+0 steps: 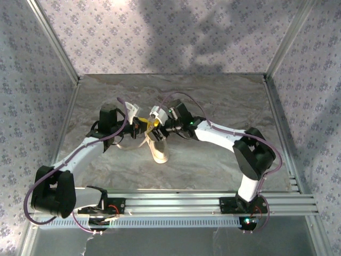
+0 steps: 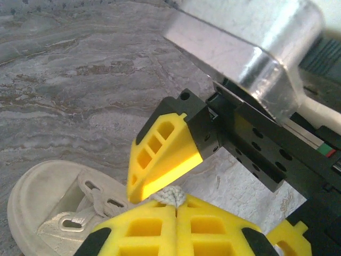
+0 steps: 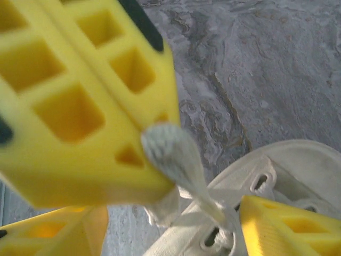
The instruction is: Tie the shoes
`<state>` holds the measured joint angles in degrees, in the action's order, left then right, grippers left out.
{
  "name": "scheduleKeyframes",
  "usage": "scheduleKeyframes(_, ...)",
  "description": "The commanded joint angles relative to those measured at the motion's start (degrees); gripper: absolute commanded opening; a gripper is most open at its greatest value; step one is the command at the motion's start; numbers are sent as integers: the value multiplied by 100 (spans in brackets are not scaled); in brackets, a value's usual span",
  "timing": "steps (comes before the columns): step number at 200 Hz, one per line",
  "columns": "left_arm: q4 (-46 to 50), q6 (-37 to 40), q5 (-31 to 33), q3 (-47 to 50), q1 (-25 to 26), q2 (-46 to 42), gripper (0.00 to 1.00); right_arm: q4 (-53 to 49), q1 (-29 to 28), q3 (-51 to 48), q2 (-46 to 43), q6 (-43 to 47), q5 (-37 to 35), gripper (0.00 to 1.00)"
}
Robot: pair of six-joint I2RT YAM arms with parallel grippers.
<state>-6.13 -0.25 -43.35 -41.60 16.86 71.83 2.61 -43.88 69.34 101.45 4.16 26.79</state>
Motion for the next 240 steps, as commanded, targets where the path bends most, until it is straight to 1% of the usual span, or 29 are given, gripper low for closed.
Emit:
scheduleKeyframes(1,-72,-84,-243,-204,-25,33,0,169,-55,320,184,-74,-33,63)
scheduleKeyframes(9,-64,-98,-244,-203,-25,32,0,164,-67,357,236,-99,-62,58)
scheduleKeyframes(13,-64,-92,-250,-210,-25,39,0,171,-68,375,252,-108,-68,55)
scheduleKeyframes(16,-57,-96,-245,-216,-25,41,0,166,-68,393,279,-116,-60,49)
scheduleKeyframes(17,-56,-97,-244,-216,-25,41,0,166,-68,393,279,-116,-60,49)
scheduleKeyframes(25,-34,-89,-238,-224,-26,41,0,160,-72,413,309,-130,-74,36)
scheduleKeyframes(35,-3,-85,-205,-229,-34,39,0,166,-68,389,310,-165,-162,17)
scheduleKeyframes(40,17,-78,-180,-234,-34,40,0,165,-68,377,299,-181,-223,9)
scheduleKeyframes(46,59,-80,-151,-242,-42,26,0,167,-68,352,275,-203,-328,3)
scheduleKeyframes(52,112,-89,-99,-251,-50,3,5,169,-70,324,254,-214,-412,1)
scheduleKeyframes(56,148,-89,-60,-260,-56,-20,9,168,-65,306,238,-221,-452,0)
scheduleKeyframes(64,237,-97,60,-268,-67,-74,23,152,-52,274,203,-216,-532,0)
scheduleKeyframes(73,347,-98,212,-266,-94,-176,35,96,-42,277,182,-199,-568,0)
scheduleKeyframes(86,567,-108,469,-230,-162,-376,45,-20,-24,307,166,-197,-582,0)
scheduleKeyframes(98,829,-164,887,-197,-260,-597,50,-79,-27,308,149,-197,-586,0)
scheduleKeyframes(112,1185,-127,1385,-101,-413,-911,52,-137,-24,325,141,-197,-596,0)
scheduleKeyframes(123,1533,171,1576,-38,-550,-1150,52,-193,-16,339,142,-205,-593,0)
scheduleKeyframes(131,1910,638,1713,-44,-586,-1286,52,-223,-8,351,143,-235,-593,0)
scheduleKeyframes(146,2789,1853,1955,-171,-571,-1442,51,-261,30,385,147,-317,-536,0)
scheduleKeyframes(153,3110,2213,2169,-258,-553,-1437,52,-270,53,389,156,-350,-481,0)
scheduleKeyframes(168,3773,3010,2560,-436,-552,-1242,53,-303,88,408,164,-381,-413,0)
scheduleKeyframes(185,4293,3690,2905,-524,-552,-819,55,-374,98,436,204,-390,-326,0)
scheduleKeyframes(198,4323,3890,3196,-474,-537,-417,55,-393,90,438,250,-398,-290,0)
scheduleKeyframes(216,4241,3819,3164,-564,-491,178,55,-363,62,436,311,-416,-246,0)
scheduleKeyframes(240,4459,3864,3382,-742,-460,870,55,-350,55,451,340,-486,-162,0)
